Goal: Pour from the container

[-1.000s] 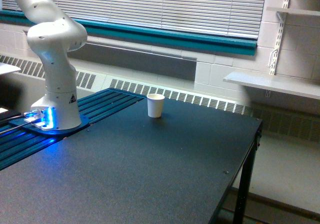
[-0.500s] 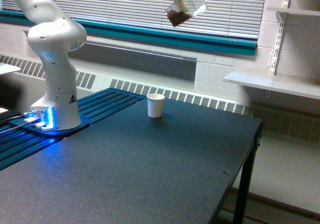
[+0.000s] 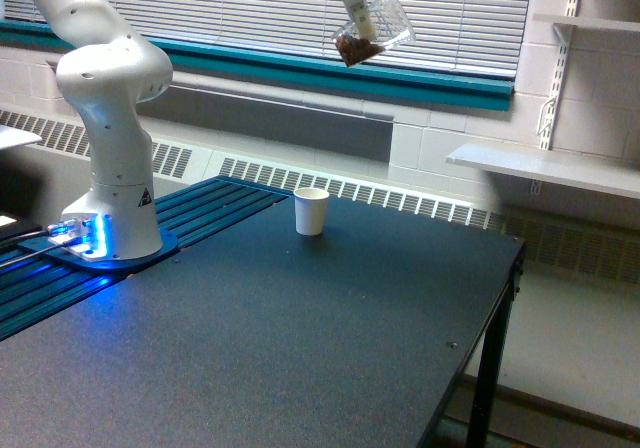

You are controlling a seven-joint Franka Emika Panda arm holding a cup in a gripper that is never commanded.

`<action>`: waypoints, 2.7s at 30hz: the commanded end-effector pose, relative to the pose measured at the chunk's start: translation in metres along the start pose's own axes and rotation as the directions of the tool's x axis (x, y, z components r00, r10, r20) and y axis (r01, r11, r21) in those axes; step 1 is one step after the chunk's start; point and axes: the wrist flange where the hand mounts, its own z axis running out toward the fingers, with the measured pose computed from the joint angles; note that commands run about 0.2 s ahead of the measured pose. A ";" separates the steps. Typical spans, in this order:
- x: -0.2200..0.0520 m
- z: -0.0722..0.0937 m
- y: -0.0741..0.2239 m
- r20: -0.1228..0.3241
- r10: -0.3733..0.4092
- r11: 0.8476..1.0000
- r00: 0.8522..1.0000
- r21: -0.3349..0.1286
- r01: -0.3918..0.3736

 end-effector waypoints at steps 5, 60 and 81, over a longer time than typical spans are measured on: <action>-0.045 -0.009 -0.021 0.042 -0.030 1.000 0.999 0.000 0.030; -0.213 0.063 0.010 0.346 0.029 0.997 0.938 -0.081 0.000; -0.253 0.087 0.005 0.416 0.055 0.996 0.908 -0.085 -0.022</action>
